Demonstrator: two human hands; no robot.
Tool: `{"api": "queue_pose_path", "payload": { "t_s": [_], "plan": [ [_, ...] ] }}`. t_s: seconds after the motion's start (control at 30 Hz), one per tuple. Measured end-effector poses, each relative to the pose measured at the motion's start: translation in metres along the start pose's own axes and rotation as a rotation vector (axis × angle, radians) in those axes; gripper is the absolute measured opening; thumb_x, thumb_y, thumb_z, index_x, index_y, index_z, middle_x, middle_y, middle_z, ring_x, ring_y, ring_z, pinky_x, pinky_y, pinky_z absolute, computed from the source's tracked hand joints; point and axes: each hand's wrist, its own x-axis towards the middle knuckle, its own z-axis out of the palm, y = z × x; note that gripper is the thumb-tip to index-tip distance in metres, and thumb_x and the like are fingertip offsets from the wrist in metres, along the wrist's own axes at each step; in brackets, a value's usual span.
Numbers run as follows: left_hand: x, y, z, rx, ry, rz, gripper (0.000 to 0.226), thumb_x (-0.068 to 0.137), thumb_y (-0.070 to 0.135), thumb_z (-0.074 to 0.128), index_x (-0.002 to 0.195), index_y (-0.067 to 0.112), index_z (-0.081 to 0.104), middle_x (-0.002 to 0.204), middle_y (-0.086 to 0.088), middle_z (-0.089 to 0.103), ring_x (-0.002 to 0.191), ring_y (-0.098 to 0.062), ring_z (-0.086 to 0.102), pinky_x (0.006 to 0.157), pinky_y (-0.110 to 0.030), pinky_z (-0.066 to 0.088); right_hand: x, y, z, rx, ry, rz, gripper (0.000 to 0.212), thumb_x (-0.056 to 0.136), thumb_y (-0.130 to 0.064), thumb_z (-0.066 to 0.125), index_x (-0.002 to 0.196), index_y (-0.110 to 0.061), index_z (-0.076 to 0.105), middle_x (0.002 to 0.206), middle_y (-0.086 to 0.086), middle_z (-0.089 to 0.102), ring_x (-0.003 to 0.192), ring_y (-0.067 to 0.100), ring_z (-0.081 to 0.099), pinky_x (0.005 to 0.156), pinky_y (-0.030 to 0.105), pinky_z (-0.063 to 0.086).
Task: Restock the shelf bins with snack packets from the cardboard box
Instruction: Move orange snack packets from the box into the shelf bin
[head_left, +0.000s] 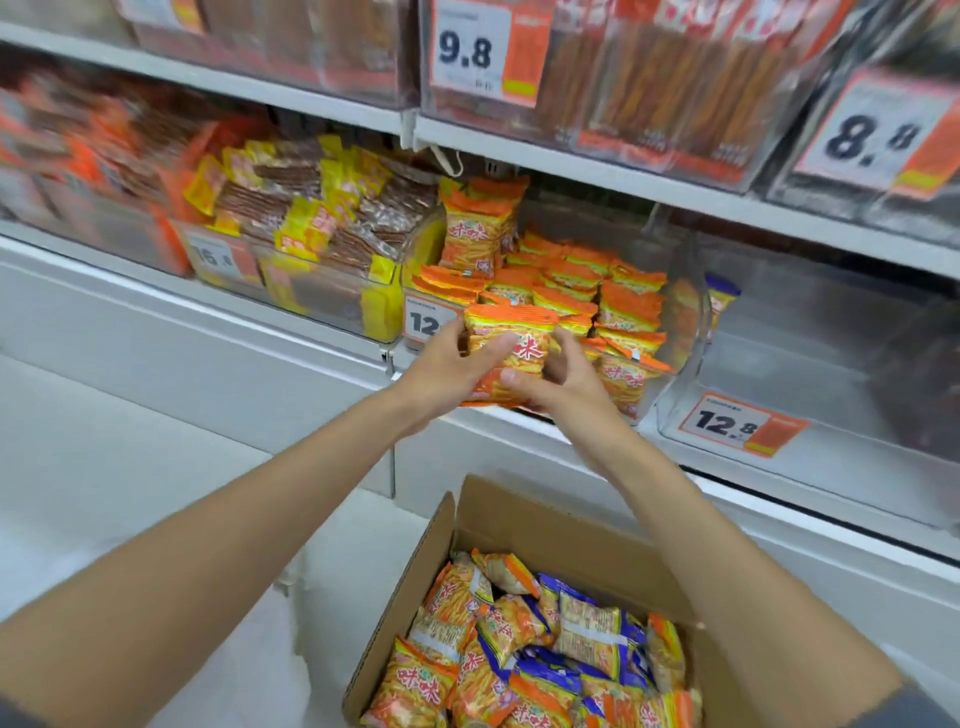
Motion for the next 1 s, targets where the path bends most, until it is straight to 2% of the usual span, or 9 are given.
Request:
{"api": "queue_pose_path", "payload": {
  "t_s": [0.13,0.27,0.33,0.4,0.5,0.6,0.8,0.9,1.0],
  "plan": [
    [0.047,0.037,-0.036,0.112,0.121,0.112,0.062,0.08,0.055,0.069,0.122,0.018,0.042,0.109,0.006,0.061,0.097,-0.006,0.061,0.081,-0.027,0.054,0.056,-0.035,0.01,-0.01,0.074,-0.127,0.082,0.083,-0.016,0.077,0.147,-0.027,0.027,0.123,-0.014,0.054,0.099,-0.014,0.055,0.073,0.01,0.05],
    [0.091,0.041,-0.067,0.47,0.224,0.179,0.067,0.063,0.089,0.053,0.098,0.032,0.06,0.103,0.003,0.066,0.102,-0.022,0.06,0.089,-0.048,0.051,0.111,-0.045,0.023,-0.061,0.119,-0.187,0.075,0.078,-0.016,0.08,0.139,-0.026,0.038,0.122,-0.012,0.059,0.11,0.0,0.056,0.087,0.02,0.049],
    [0.108,0.042,-0.078,0.639,0.249,0.183,0.049,0.075,0.078,0.056,0.074,0.029,0.052,0.111,-0.009,0.063,0.111,-0.032,0.054,0.093,-0.049,0.045,0.137,-0.038,0.03,-0.109,0.142,-0.206,0.086,0.075,-0.018,0.083,0.146,-0.022,0.034,0.129,-0.007,0.058,0.116,0.006,0.055,0.096,0.027,0.048],
    [0.125,0.035,-0.086,0.809,0.227,0.1,0.05,0.079,0.07,0.057,0.072,0.024,0.04,0.137,-0.016,0.046,0.13,-0.036,0.038,0.104,-0.053,0.035,0.153,-0.032,0.037,-0.149,0.134,-0.196,0.091,0.074,-0.019,0.084,0.148,-0.019,0.031,0.135,-0.006,0.054,0.119,0.007,0.052,0.103,0.03,0.044],
    [0.144,0.016,-0.092,0.729,0.178,0.142,0.067,0.074,0.072,0.061,0.105,0.013,0.055,0.15,-0.016,0.03,0.137,-0.033,0.031,0.112,-0.049,0.031,0.172,-0.021,0.039,-0.188,0.16,-0.179,0.097,0.071,-0.019,0.086,0.149,-0.021,0.028,0.135,-0.011,0.051,0.124,0.008,0.049,0.107,0.031,0.04],
    [0.148,0.004,-0.088,0.452,0.311,0.222,0.089,0.074,0.057,0.074,0.142,0.014,0.035,0.146,-0.005,0.037,0.133,-0.019,0.038,0.103,-0.03,0.035,0.185,-0.02,0.036,-0.201,0.167,-0.144,0.104,0.067,-0.03,0.088,0.151,-0.022,0.027,0.139,-0.011,0.045,0.13,0.009,0.042,0.109,0.031,0.036],
    [0.152,-0.007,-0.087,0.444,0.481,0.402,0.042,0.072,0.049,0.078,0.094,0.022,0.055,0.105,0.003,0.051,0.103,-0.012,0.048,0.084,-0.024,0.038,0.186,-0.022,0.032,-0.289,0.154,-0.15,0.092,0.082,-0.031,0.077,0.154,-0.023,0.019,0.155,-0.004,0.033,0.142,0.015,0.033,0.109,0.028,0.03],
    [0.145,-0.008,-0.087,0.427,0.418,0.43,0.028,0.076,0.042,0.078,0.087,0.021,0.064,0.108,0.004,0.054,0.102,-0.005,0.047,0.085,-0.014,0.036,0.178,-0.022,0.034,-0.307,0.183,-0.256,0.095,0.084,-0.023,0.076,0.154,-0.034,0.012,0.16,-0.008,0.022,0.144,0.009,0.025,0.111,0.025,0.026],
    [0.138,-0.009,-0.094,0.394,0.356,0.42,0.02,0.081,0.036,0.076,0.095,0.023,0.069,0.121,0.008,0.052,0.112,-0.004,0.048,0.093,-0.02,0.036,0.175,-0.024,0.037,-0.477,0.174,-0.335,0.07,0.09,-0.022,0.069,0.147,-0.036,0.031,0.154,-0.005,0.027,0.134,0.006,0.031,0.097,0.008,0.028]
  ]
}}
